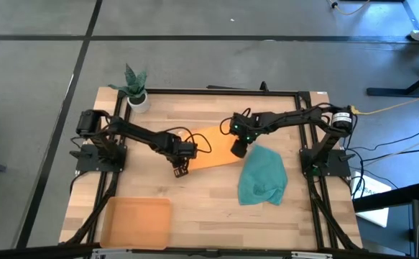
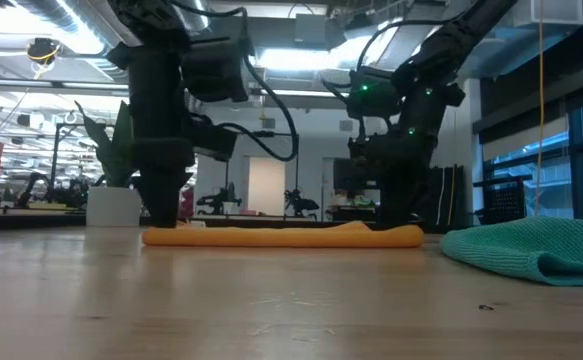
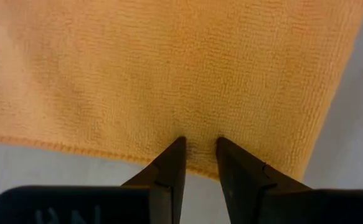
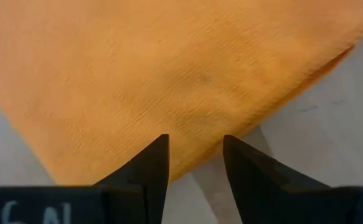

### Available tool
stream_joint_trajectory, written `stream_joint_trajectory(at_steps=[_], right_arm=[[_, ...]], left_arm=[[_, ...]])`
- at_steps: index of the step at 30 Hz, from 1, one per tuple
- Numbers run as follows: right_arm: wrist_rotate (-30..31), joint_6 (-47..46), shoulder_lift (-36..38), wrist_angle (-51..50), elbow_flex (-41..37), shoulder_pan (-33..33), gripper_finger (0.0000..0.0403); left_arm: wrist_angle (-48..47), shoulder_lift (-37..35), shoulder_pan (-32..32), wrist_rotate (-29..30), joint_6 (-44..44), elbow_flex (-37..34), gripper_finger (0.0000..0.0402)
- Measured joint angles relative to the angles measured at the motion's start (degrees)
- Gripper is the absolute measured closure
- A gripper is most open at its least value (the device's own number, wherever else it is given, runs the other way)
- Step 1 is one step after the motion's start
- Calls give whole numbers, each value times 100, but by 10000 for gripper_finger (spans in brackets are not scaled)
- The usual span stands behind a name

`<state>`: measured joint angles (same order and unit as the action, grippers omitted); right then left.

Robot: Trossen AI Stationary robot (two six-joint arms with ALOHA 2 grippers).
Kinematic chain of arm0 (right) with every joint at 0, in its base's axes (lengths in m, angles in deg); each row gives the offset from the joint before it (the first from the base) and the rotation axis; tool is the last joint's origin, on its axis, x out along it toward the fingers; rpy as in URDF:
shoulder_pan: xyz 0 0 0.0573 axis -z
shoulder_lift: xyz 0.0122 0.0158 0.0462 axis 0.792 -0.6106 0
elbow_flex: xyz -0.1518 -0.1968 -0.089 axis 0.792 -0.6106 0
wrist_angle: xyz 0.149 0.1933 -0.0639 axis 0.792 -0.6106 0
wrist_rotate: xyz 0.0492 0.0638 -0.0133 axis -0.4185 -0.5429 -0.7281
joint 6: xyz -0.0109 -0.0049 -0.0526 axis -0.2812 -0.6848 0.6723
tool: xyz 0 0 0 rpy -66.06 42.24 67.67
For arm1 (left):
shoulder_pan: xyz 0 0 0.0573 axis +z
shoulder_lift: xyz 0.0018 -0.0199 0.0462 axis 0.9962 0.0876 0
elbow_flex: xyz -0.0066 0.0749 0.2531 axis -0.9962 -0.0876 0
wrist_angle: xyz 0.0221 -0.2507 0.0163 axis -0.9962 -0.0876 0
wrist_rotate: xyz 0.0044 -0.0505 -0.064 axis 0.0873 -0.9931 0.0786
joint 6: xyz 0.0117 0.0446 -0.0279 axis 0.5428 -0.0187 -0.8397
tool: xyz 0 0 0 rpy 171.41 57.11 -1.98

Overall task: Roll microfiber towels into tight, uniform cylinder then place into a basket
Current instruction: Roll the orange microfiber towel

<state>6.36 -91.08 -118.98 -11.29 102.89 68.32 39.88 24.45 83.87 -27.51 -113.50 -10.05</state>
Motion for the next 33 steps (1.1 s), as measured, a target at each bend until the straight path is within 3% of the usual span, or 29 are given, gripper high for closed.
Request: stream_joint_trajectory(at_steps=[8, 14, 16, 23, 33], right_arm=[[-124, 24, 0, 312, 7, 168, 250], [-1803, 544, -4, 272, 109, 66, 250], [-2081, 770, -4, 263, 120, -38, 250], [-1611, 1350, -92, 189, 118, -241, 250], [-1659, 1344, -662, 292, 147, -236, 251]], left_arm=[[302, -2, -334, -15, -157, -44, 319], [358, 2, -372, -12, -275, -49, 319], [358, 2, -359, -9, -278, -49, 319], [364, 7, -352, -4, -302, -50, 319], [373, 7, -365, -20, -345, -51, 319]])
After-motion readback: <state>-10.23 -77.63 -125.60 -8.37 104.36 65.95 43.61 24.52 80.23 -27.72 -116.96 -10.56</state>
